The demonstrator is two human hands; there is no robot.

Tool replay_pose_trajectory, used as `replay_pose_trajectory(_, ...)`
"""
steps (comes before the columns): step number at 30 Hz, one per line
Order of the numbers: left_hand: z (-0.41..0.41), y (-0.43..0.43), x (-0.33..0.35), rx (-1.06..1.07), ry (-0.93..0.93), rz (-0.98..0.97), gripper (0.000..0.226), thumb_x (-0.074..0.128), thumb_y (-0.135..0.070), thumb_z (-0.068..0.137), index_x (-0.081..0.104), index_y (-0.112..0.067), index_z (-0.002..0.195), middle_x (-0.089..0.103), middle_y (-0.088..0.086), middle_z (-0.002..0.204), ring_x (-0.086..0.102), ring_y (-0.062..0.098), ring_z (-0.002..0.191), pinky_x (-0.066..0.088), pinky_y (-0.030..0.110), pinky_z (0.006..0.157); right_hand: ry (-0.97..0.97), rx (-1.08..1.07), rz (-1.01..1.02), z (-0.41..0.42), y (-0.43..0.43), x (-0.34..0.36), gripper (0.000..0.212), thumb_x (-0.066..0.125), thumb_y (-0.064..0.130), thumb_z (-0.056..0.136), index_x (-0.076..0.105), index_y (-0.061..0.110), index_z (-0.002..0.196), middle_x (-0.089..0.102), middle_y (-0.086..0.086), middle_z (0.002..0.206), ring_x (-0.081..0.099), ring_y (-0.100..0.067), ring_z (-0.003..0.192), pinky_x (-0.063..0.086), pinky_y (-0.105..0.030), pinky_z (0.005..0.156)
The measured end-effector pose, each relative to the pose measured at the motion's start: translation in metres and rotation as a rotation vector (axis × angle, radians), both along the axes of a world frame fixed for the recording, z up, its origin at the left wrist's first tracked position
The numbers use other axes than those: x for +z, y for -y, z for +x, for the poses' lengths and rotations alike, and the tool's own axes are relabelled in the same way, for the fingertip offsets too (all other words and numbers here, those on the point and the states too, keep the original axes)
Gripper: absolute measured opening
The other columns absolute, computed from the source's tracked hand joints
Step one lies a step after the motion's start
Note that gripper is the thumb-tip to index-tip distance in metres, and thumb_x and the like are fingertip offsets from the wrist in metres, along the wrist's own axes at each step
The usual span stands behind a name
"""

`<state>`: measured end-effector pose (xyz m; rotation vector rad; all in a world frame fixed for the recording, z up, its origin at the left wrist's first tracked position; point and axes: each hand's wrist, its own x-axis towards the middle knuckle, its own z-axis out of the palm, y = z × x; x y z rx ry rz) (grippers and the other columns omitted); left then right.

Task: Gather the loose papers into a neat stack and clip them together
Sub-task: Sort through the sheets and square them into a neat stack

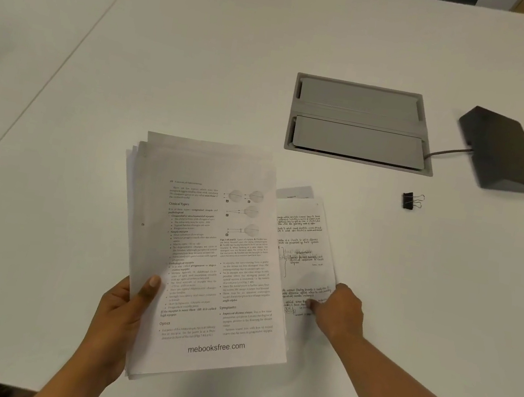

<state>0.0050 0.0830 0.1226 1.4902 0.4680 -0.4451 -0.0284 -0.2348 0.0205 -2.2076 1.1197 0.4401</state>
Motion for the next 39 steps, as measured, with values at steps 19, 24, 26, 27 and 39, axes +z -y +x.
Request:
replay_pose_trajectory(19, -0.004, 0.001, -0.006, -0.019, 0.002, 0.025, 0.06, 0.081, -0.059, 0.061, 0.073, -0.015, 0.101, 0.079, 0.014, 0.095, 0.076, 0.032, 0.076, 0.059, 0.045, 0.074, 0.023, -0.066, 0.04, 0.006, -0.006, 0.004, 0.067, 0.092, 0.027, 0.059, 0.049, 0.008, 0.107, 0.064, -0.009, 0.107, 0.065, -0.027, 0.093, 0.055, -0.033, 0.072)
replay_pose_trajectory(24, -0.005, 0.004, -0.003, -0.013, -0.012, 0.011, 0.051, 0.076, -0.055, 0.068, 0.074, -0.016, 0.1, 0.078, 0.016, 0.1, 0.076, 0.032, 0.079, 0.057, 0.048, 0.08, -0.028, 0.012, 0.019, 0.006, -0.005, 0.001, 0.059, 0.09, 0.039, 0.06, 0.063, 0.01, 0.103, 0.07, -0.007, 0.105, 0.067, -0.026, 0.094, 0.055, -0.031, 0.069)
replay_pose_trajectory(26, -0.005, 0.004, -0.003, -0.041, -0.01, 0.015, 0.078, 0.083, -0.072, 0.043, 0.075, -0.02, 0.099, 0.079, 0.011, 0.098, 0.076, 0.034, 0.084, 0.057, 0.049, 0.079, -0.035, 0.009, 0.068, 0.006, 0.0, -0.001, 0.054, 0.09, 0.038, 0.06, 0.068, 0.012, 0.102, 0.073, -0.006, 0.102, 0.069, -0.025, 0.089, 0.053, -0.027, 0.065)
replay_pose_trajectory(27, -0.006, 0.005, -0.002, -0.04, -0.014, 0.016, 0.084, 0.083, -0.074, 0.037, 0.074, -0.02, 0.1, 0.079, 0.01, 0.098, 0.075, 0.036, 0.086, 0.058, 0.049, 0.08, -0.044, 0.002, 0.094, 0.007, 0.001, -0.001, 0.053, 0.09, 0.037, 0.06, 0.07, 0.012, 0.101, 0.074, -0.006, 0.101, 0.069, -0.024, 0.088, 0.052, -0.026, 0.064)
replay_pose_trajectory(39, -0.003, 0.002, -0.001, 0.0, 0.003, 0.05, 0.023, 0.06, -0.032, 0.088, 0.069, -0.015, 0.101, 0.08, 0.008, 0.091, 0.071, 0.034, 0.081, 0.056, 0.041, 0.073, -0.066, -0.188, 0.065, -0.038, 0.049, 0.004, 0.056, 0.088, 0.04, 0.064, 0.068, 0.01, 0.107, 0.073, -0.009, 0.106, 0.068, -0.03, 0.094, 0.052, -0.03, 0.07)
